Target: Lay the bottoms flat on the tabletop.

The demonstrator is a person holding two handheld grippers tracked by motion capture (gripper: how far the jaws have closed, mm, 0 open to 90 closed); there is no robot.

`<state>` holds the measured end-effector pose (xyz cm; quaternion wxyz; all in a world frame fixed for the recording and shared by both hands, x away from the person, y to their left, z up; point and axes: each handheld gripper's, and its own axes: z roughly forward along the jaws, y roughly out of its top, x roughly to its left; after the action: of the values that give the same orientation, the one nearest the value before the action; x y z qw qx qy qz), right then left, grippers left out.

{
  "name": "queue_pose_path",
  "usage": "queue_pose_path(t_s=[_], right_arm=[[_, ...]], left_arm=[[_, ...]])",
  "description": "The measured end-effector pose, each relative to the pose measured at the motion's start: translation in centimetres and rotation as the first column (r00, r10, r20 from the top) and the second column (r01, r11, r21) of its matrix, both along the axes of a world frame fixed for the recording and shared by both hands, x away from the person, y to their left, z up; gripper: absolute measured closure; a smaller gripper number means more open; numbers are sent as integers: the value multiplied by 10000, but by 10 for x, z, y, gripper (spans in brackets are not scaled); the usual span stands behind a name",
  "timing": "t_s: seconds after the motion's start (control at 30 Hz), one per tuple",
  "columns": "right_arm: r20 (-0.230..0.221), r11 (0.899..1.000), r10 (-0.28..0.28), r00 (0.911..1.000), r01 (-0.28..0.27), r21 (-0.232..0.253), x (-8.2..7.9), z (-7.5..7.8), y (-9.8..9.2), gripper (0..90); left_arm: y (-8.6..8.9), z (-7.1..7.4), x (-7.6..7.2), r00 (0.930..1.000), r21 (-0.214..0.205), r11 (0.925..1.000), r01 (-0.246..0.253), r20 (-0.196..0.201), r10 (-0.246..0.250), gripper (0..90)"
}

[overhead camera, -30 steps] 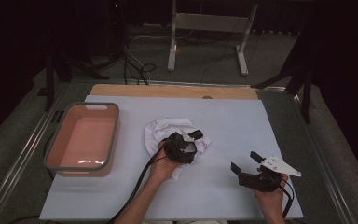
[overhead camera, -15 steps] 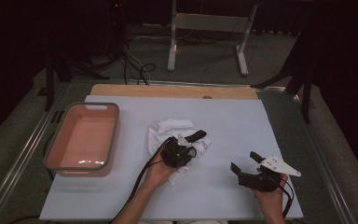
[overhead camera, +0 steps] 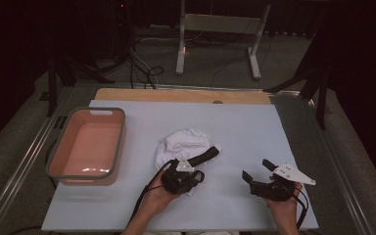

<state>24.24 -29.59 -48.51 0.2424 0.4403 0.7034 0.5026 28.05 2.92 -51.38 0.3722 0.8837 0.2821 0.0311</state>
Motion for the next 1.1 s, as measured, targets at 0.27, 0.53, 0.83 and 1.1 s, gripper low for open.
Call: queue_pose_path(t_s=[0.27,0.53,0.83,1.1], right_arm=[[-9,10000,6,10000,-6,-12,0,0,1,82],[18,10000,27,10000,-27,-47,1,0,1,82],[8,10000,-4,10000,4,-17,0,0,0,82],[4,10000,-1,10000,1,-13,0,0,0,82]], left_arm=[[21,13,-9,9996,513,9987,62,265,-76,721],[32,40,-3,9959,-856,9963,-120,881,196,517],[32,58,10,9921,-1997,9792,-351,1114,583,460],[33,57,23,9839,-1806,9774,-1099,1199,1328,414]])
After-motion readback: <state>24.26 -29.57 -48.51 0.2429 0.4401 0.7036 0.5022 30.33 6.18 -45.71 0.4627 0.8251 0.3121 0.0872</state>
